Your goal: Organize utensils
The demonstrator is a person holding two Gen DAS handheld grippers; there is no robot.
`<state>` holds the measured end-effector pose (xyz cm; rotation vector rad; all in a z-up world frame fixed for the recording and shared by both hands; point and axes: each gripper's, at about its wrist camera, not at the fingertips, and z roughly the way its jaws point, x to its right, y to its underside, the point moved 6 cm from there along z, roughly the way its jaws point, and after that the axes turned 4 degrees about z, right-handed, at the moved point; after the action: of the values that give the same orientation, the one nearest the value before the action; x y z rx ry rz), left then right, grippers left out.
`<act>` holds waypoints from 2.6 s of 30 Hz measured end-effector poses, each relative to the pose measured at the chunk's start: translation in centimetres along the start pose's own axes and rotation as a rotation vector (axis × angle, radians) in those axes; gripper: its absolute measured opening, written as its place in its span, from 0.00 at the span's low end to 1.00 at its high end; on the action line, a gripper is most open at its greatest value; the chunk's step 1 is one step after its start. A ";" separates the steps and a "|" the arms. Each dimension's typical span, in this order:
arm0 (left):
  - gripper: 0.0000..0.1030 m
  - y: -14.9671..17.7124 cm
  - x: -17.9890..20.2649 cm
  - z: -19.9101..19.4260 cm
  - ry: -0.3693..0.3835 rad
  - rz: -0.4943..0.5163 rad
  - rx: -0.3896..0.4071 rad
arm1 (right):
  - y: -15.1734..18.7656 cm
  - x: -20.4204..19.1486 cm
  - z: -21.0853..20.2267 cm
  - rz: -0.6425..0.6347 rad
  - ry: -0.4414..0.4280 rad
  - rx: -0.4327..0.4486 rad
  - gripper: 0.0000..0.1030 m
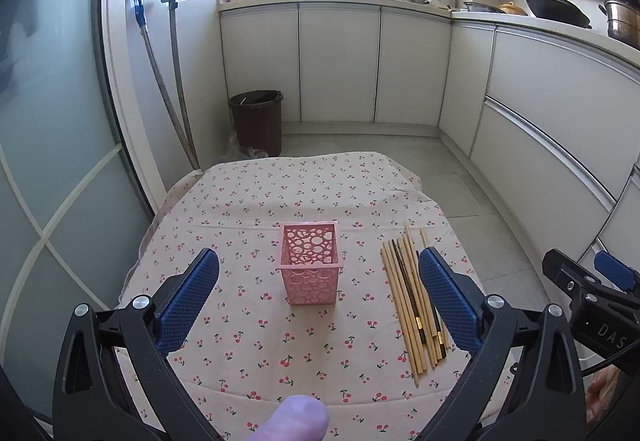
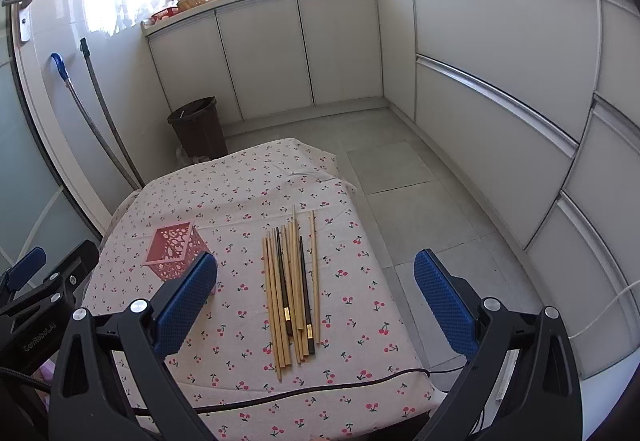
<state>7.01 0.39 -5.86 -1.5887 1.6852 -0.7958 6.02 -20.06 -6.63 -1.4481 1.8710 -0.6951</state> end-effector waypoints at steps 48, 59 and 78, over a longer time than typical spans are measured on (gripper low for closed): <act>0.18 4.7 11.6 32.0 0.077 0.053 -0.825 | -5.4 9.9 9.1 0.715 -0.502 -0.411 0.93; 0.06 4.4 13.3 31.1 0.219 0.058 -0.683 | -4.3 10.2 13.2 0.649 -0.348 -0.470 0.93; 0.06 1.2 3.4 9.8 0.414 0.032 -0.275 | -0.3 2.6 30.6 0.174 0.059 -0.580 0.62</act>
<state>14.18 -2.72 -12.79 -1.6520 2.1884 -0.9589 29.35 -23.08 -26.43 -1.5838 2.3312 -0.1064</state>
